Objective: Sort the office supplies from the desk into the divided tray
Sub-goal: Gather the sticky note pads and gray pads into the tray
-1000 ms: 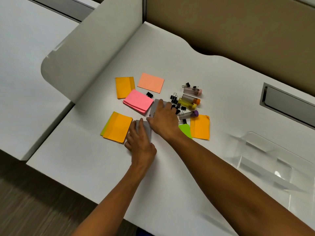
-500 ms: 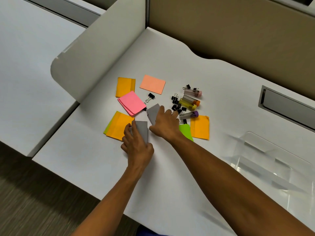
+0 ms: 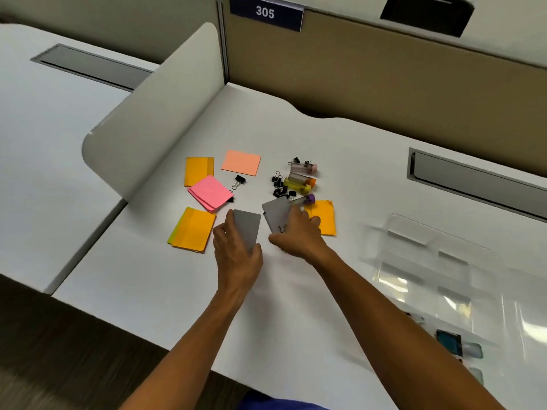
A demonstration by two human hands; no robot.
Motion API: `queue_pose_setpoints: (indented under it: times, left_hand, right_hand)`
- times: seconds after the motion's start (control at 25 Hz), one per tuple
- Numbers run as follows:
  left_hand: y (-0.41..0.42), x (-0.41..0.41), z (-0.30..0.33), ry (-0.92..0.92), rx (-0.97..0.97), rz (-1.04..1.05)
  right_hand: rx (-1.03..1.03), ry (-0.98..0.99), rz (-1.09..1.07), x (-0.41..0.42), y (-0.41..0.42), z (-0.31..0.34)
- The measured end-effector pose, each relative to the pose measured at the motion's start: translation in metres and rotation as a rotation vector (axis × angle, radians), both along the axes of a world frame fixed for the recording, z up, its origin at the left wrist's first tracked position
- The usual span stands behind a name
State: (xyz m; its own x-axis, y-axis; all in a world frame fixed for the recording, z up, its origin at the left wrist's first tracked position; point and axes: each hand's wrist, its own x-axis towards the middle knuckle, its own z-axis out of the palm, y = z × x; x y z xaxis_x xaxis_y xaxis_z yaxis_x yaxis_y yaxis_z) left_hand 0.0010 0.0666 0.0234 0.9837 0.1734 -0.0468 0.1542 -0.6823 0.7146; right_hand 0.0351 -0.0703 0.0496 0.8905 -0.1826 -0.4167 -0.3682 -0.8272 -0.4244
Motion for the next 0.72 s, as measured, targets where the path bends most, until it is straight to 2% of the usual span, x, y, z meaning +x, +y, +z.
queue_pose_setpoints:
  times: [0.24, 0.4, 0.6, 0.72]
  left_hand:
    - [-0.048, -0.024, 0.023, -0.039, -0.046, -0.164]
    - [-0.09, -0.041, 0.031, -0.066, -0.054, -0.272]
    - [-0.15, -0.067, 0.04, -0.107, -0.128, -0.411]
    - [-0.185, -0.078, 0.048, -0.068, -0.102, -0.51]
  right_hand:
    - [0.155, -0.115, -0.188, -0.056, -0.085, 0.029]
    - [0.362, -0.154, -0.301, -0.097, -0.144, 0.041]
    - [0.411, -0.222, -0.421, -0.151, -0.215, 0.053]
    - [0.418, -0.261, -0.495, -0.177, -0.251, 0.056]
